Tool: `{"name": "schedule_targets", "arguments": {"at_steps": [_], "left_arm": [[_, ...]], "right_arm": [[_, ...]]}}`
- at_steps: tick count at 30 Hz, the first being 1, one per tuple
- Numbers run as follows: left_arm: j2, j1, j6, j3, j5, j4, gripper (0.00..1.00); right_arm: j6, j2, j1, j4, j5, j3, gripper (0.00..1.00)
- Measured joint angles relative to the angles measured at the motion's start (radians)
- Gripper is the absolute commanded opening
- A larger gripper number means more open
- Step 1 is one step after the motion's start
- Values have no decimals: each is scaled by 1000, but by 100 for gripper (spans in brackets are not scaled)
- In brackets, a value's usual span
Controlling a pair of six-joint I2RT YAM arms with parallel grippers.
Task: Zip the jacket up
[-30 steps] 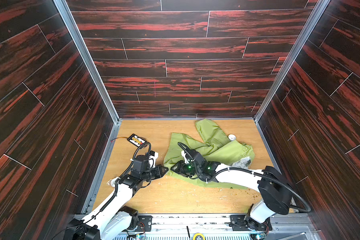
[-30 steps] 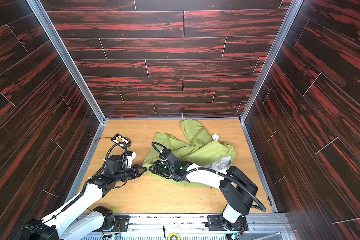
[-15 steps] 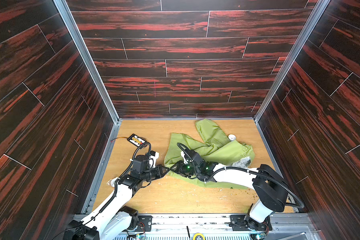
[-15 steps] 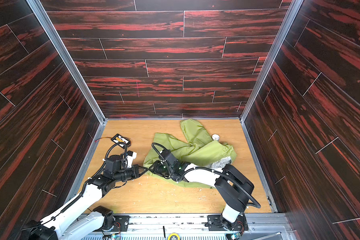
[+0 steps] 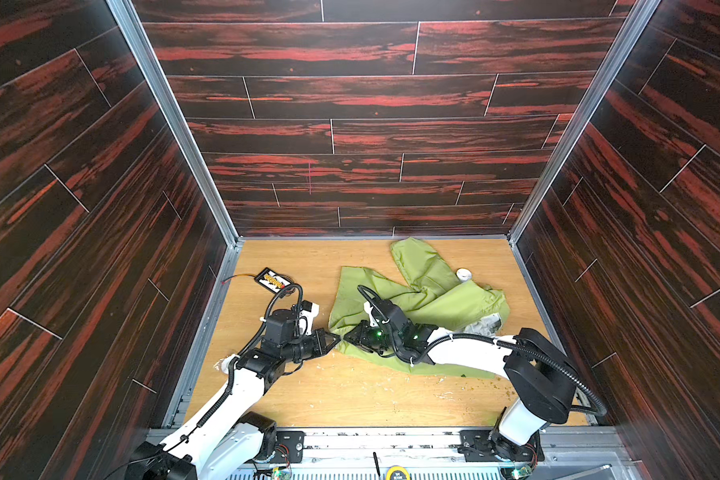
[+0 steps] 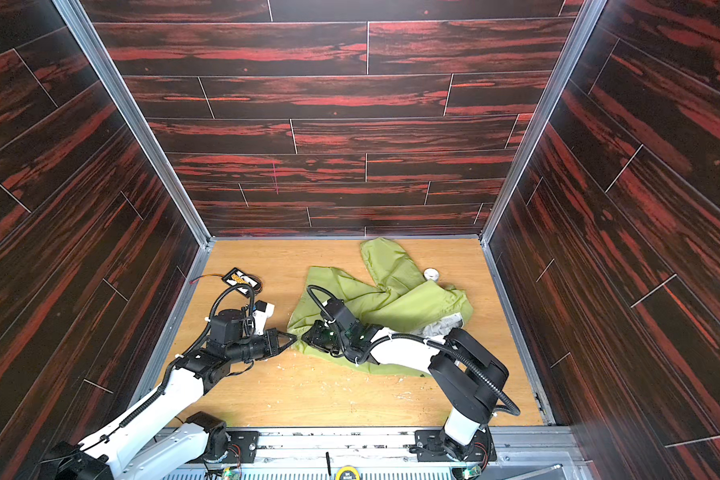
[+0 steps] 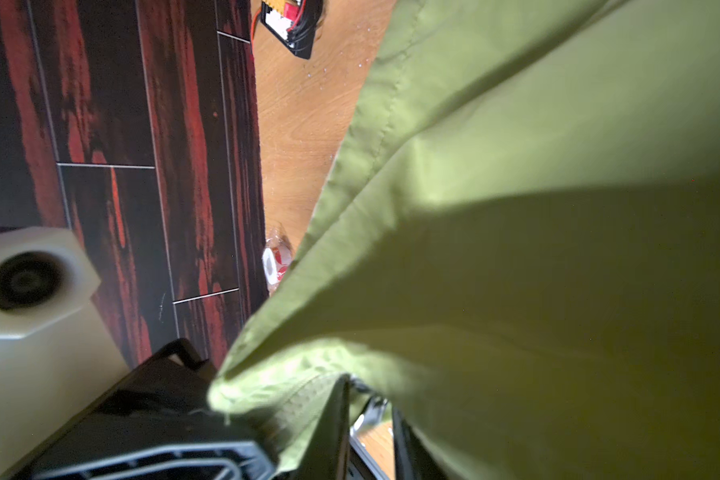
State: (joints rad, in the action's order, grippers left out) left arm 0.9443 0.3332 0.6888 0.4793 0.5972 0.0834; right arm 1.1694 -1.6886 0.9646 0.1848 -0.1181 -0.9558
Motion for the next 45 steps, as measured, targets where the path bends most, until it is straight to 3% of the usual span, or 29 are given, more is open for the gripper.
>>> {"name": "schedule_targets", "arguments": {"at_steps": [14, 23, 45], "left_arm": [[-3, 4, -11, 14, -13, 26, 0], [-3, 6, -20, 26, -33, 52, 0], [-4, 15, -92, 123, -229, 156, 0]], "right_arm": [[-4, 32, -23, 5, 0, 58, 0], [-41, 37, -26, -39, -1, 40, 0], [-145, 206, -111, -257, 101, 66, 0]]}}
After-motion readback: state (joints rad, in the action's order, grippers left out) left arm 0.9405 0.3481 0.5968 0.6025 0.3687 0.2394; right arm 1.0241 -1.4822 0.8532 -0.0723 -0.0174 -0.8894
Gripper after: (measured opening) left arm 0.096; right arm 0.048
